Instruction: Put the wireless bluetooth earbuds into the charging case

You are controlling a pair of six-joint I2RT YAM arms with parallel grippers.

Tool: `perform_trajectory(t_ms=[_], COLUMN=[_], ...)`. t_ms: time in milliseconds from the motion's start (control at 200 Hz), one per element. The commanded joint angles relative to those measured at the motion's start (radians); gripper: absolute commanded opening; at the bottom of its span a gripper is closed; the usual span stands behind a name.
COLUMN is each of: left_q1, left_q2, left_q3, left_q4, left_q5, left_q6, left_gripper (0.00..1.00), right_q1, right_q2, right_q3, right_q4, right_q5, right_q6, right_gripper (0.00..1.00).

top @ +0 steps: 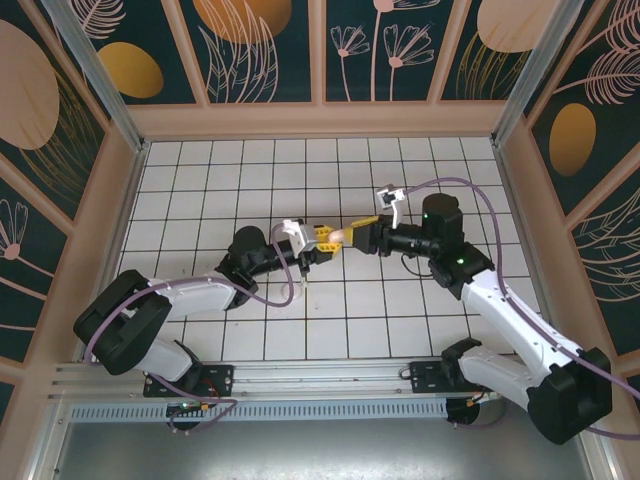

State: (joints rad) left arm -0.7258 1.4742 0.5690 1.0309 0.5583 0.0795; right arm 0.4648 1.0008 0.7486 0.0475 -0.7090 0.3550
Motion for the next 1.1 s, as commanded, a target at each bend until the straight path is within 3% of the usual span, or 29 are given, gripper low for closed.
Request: perform_trajectory(t_ms=[0, 335, 801, 1096], left_q1=[0.004, 0.003, 0.003, 0.004], left_q2=[-0.014, 0.113, 0.347, 0.462], left_q3=[0.045, 0.206, 0.538, 0.651], left_q4=[-0.070, -0.244, -0.578, -0.731], left_q5=[-0.046, -0.100, -0.094, -0.095], left_q6=[-0.054, -0.388, -0.754, -0.842], left_gripper=[0.11, 0.10, 0.10, 0.12], right_q1=[-0.055, -0.178, -0.189, -0.189], right_q2=[-0.012, -0.008, -0.040, -0.053], right_q3=[-0.011, -0.050, -0.107, -0.140], right_q4=[-0.022, -0.136, -0.196, -0.178], right_q5=[0.140, 0.428, 0.519, 0.499], right_q6=[0.068, 0.198, 0.244, 0.260], right_gripper=[0.43, 0.43, 0.44, 0.44])
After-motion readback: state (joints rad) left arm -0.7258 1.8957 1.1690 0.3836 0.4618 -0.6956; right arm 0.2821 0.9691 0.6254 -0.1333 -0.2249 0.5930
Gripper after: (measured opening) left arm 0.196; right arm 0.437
